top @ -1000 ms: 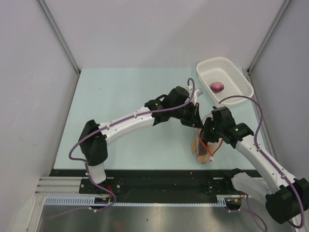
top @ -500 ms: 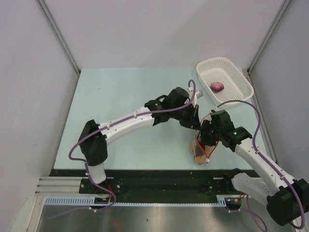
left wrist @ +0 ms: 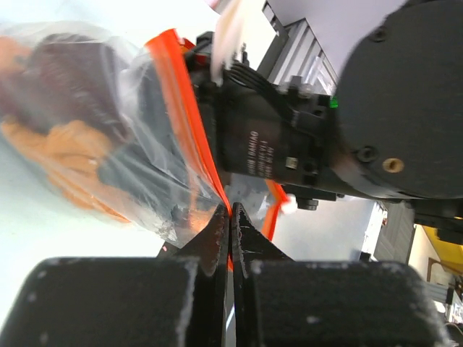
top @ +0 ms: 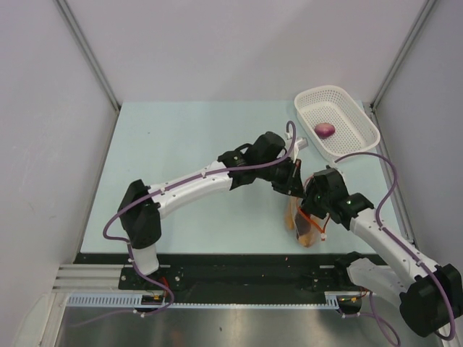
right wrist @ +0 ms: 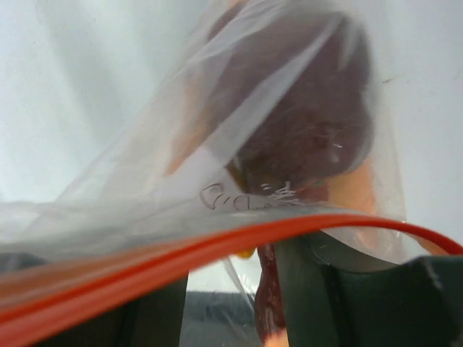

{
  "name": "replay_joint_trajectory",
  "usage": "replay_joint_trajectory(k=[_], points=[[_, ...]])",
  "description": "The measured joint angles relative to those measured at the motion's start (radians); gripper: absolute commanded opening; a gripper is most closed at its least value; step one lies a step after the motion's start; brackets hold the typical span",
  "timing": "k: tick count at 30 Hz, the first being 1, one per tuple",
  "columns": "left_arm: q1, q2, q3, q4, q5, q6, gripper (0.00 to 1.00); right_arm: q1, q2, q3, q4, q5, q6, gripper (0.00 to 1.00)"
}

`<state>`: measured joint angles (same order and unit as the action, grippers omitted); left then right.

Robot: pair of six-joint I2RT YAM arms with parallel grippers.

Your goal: Open the zip-top bag and remove the fake food

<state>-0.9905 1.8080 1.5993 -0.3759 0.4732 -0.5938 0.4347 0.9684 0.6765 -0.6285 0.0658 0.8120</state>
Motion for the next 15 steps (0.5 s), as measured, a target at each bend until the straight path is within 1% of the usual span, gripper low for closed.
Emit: replay_joint_trajectory(k=[2,4,5,6,8,9,12,13,14,15], points=[[-0.006,0.000,0.000,0.000,0.003,0.000,0.00,0.000,-0.005,-0.023,0.035,0.029,-0.001,0.53],[-0.009,0.000,0.000,0.000,0.004,0.000,0.00,0.000,-0.003,-0.031,0.061,0.041,-0.005,0.50],[-0.010,0.000,0.000,0.000,0.005,0.000,0.00,0.000,-0.003,-0.035,0.084,0.044,-0.013,0.46],[-0.011,0.000,0.000,0.000,0.005,0.000,0.00,0.000,-0.001,-0.039,0.108,0.046,-0.021,0.38],[-0.011,0.000,0.000,-0.001,0.005,0.000,0.00,0.002,0.006,-0.045,0.151,0.044,-0.034,0.31],[-0.011,0.000,0.000,-0.001,0.005,0.000,0.00,0.002,0.010,-0.048,0.174,0.039,-0.038,0.29],[-0.011,0.000,0.000,-0.004,0.002,0.000,0.00,0.003,0.016,-0.060,0.217,0.018,-0.050,0.28],[-0.011,0.000,0.000,-0.006,0.001,-0.001,0.00,0.003,0.016,-0.063,0.226,0.010,-0.052,0.25],[-0.011,0.000,0.000,-0.006,0.001,-0.003,0.00,0.003,0.016,-0.068,0.235,0.002,-0.054,0.20],[-0.010,0.000,-0.002,-0.005,0.001,-0.008,0.00,0.003,0.015,-0.075,0.251,-0.011,-0.058,0.07]])
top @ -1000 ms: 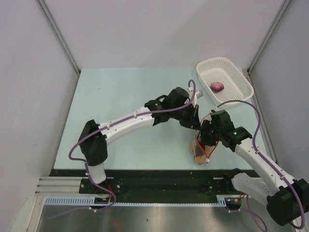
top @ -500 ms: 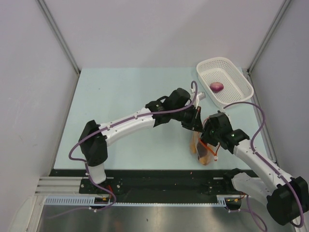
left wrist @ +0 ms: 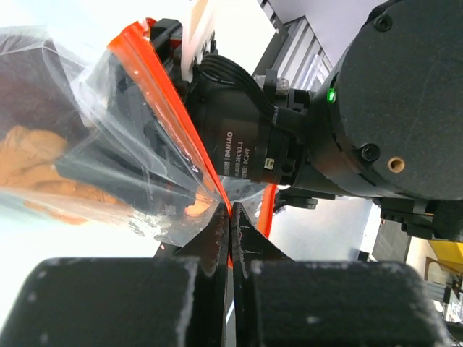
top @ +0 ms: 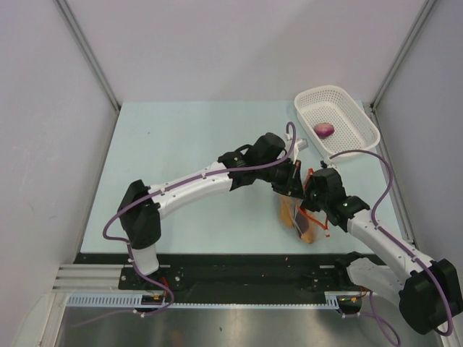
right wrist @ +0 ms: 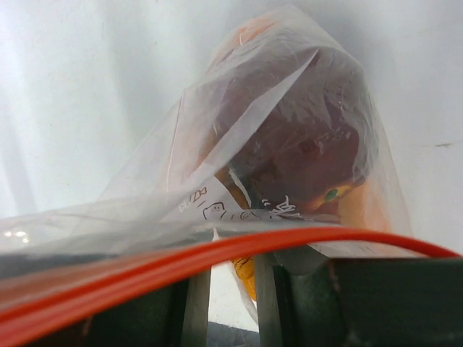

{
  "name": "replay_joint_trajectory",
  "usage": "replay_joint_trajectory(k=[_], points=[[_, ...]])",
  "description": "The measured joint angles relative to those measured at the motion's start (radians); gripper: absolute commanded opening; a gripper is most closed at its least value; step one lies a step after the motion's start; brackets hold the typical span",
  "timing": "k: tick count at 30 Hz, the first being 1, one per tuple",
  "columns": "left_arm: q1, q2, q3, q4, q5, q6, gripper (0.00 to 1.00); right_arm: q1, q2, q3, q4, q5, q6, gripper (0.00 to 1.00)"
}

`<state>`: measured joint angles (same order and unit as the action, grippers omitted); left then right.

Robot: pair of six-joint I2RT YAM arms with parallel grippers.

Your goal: Open the zip-top bag and remove the fake food

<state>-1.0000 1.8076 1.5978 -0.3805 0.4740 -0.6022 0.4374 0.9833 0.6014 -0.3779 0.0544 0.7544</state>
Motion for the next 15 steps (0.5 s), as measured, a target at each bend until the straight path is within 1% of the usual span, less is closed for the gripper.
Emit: replay_joint_trajectory(k=[1,2,5,8,11,15], points=[[0.002,-0.002,-0.006,0.006,0.000,-0.002,0.00,0.000,0.000,-0.008,0.010,-0.011,-0.005,0.01],[0.005,-0.005,-0.016,0.010,0.000,-0.006,0.00,0.000,0.000,-0.013,0.016,-0.017,-0.007,0.00],[0.013,-0.015,-0.037,0.010,-0.015,-0.020,0.00,0.000,0.000,-0.015,0.012,-0.044,-0.016,0.00],[0.023,-0.036,-0.049,-0.002,-0.064,-0.028,0.00,0.012,0.000,0.039,-0.081,-0.066,-0.037,0.00],[0.040,-0.080,-0.069,-0.012,-0.127,-0.028,0.00,0.042,-0.019,0.158,-0.220,-0.074,-0.076,0.00],[0.063,-0.133,-0.093,-0.013,-0.167,-0.024,0.00,0.054,-0.054,0.259,-0.340,-0.080,-0.107,0.00]])
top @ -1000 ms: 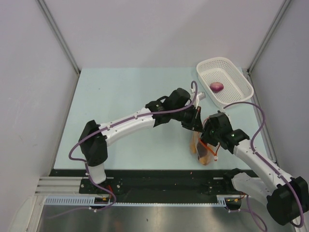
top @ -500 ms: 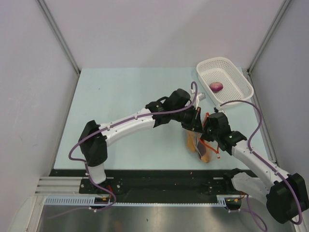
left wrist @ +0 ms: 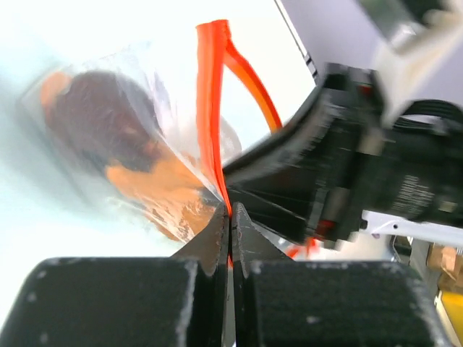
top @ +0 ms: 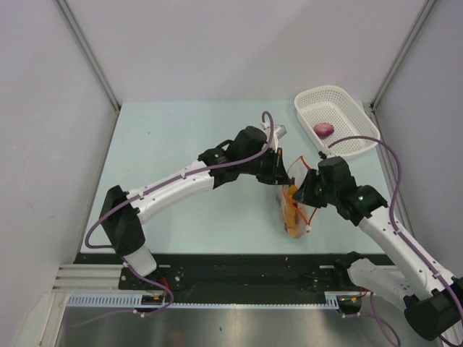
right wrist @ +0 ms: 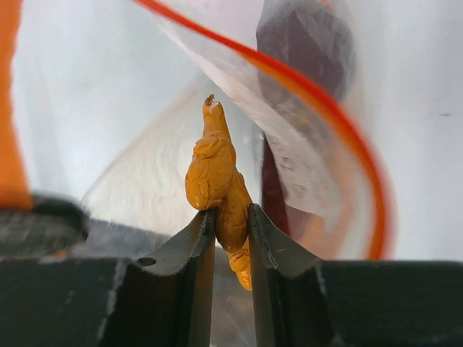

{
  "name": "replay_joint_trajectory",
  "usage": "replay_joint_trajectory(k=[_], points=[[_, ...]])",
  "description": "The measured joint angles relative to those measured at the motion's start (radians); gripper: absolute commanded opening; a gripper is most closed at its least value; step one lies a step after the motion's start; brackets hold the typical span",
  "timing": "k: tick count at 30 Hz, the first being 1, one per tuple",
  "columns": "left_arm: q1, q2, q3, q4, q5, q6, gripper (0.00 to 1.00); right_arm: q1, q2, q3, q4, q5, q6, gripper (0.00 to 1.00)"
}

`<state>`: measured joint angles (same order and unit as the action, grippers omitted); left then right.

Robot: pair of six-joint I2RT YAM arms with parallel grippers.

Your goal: Open the zip-top bag and remove the fake food

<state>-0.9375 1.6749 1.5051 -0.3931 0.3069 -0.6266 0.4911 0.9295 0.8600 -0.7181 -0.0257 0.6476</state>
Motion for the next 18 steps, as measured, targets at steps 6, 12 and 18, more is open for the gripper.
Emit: replay_joint_trajectory(k=[6,12,18], points=[[-0.005,-0.004,-0.014,0.005,0.002,0.007,0.00,-0.002,0.009,0.112,-0.151,-0.016,-0.013,0.00],[-0.008,-0.004,-0.014,-0.034,-0.045,0.025,0.00,-0.001,-0.047,0.193,-0.238,-0.015,-0.033,0.00],[-0.006,-0.004,-0.014,-0.070,-0.093,0.028,0.00,-0.002,-0.123,0.357,-0.295,0.036,-0.034,0.00]])
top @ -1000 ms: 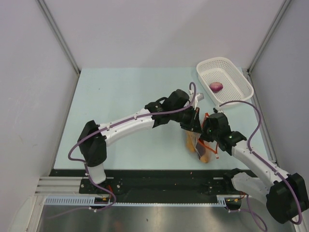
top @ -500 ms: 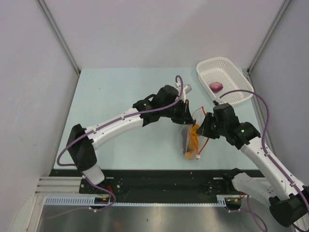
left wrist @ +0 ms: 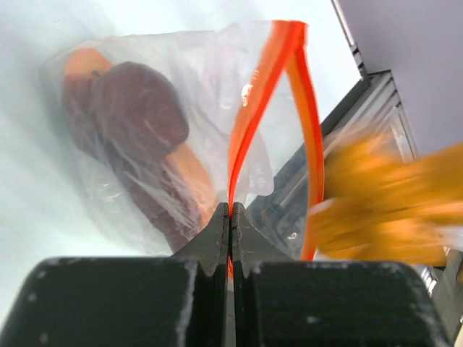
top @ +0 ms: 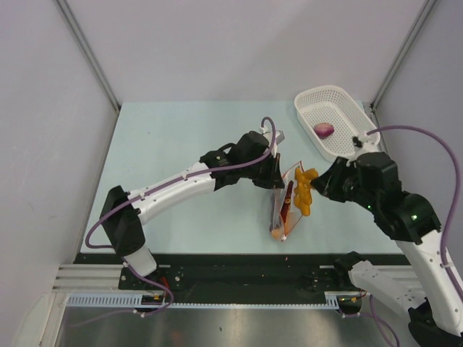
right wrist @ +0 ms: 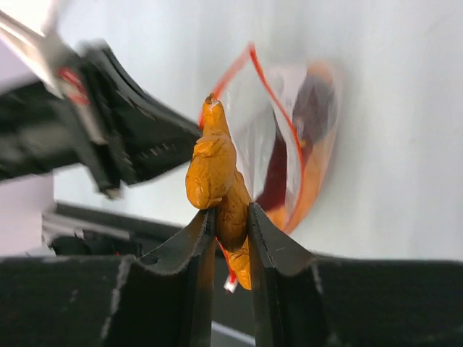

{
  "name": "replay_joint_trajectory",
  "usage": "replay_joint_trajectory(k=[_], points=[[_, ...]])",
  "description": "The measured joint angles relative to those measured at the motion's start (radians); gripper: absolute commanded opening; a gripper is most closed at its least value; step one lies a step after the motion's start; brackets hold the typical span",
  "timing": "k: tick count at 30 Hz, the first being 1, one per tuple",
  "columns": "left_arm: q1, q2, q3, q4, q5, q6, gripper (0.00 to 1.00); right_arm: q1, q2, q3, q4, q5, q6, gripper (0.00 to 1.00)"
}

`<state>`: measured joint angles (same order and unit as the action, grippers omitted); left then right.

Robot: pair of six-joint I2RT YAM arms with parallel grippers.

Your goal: Open the zip-top bag and remove the fake food

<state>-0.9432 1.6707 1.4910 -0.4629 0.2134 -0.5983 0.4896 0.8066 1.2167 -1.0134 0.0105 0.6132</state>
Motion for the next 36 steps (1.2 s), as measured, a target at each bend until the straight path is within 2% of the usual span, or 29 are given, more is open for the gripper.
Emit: replay_joint_trajectory(k=[6,10,14,18,21,24,25,27,28,30,31,36], points=[[0.013,0.000,0.000,-0.031,-0.018,0.008,0.00,-0.061,0.037,0.186,0.017,0.164,-0.018,0.00],[0.018,0.000,0.000,-0.029,0.042,0.024,0.00,-0.270,0.156,0.221,0.121,0.213,-0.043,0.00],[0.019,0.005,0.000,-0.026,0.113,0.045,0.00,-0.473,0.396,0.229,0.264,0.210,-0.046,0.00],[0.019,0.020,0.007,-0.042,0.158,0.085,0.00,-0.554,0.690,0.297,0.382,0.226,-0.070,0.00],[0.019,0.038,0.027,-0.058,0.179,0.112,0.00,-0.586,0.884,0.394,0.405,0.221,-0.075,0.00],[0.019,0.046,0.041,-0.061,0.197,0.129,0.00,-0.607,1.041,0.510,0.411,0.222,-0.082,0.18],[0.019,0.046,0.044,-0.061,0.205,0.131,0.00,-0.612,1.075,0.535,0.414,0.221,-0.087,0.38],[0.019,0.046,0.049,-0.058,0.218,0.136,0.00,-0.620,1.135,0.577,0.412,0.222,-0.102,0.54],[0.019,0.046,0.050,-0.056,0.221,0.136,0.00,-0.623,1.159,0.597,0.406,0.221,-0.110,0.67],[0.019,0.046,0.050,-0.053,0.231,0.136,0.00,-0.624,1.201,0.644,0.383,0.216,-0.118,0.74],[0.019,0.046,0.050,-0.051,0.235,0.136,0.00,-0.624,1.221,0.680,0.350,0.216,-0.125,0.82],[0.019,0.046,0.050,-0.033,0.238,0.129,0.00,-0.601,1.201,0.693,0.249,0.208,-0.134,0.81]])
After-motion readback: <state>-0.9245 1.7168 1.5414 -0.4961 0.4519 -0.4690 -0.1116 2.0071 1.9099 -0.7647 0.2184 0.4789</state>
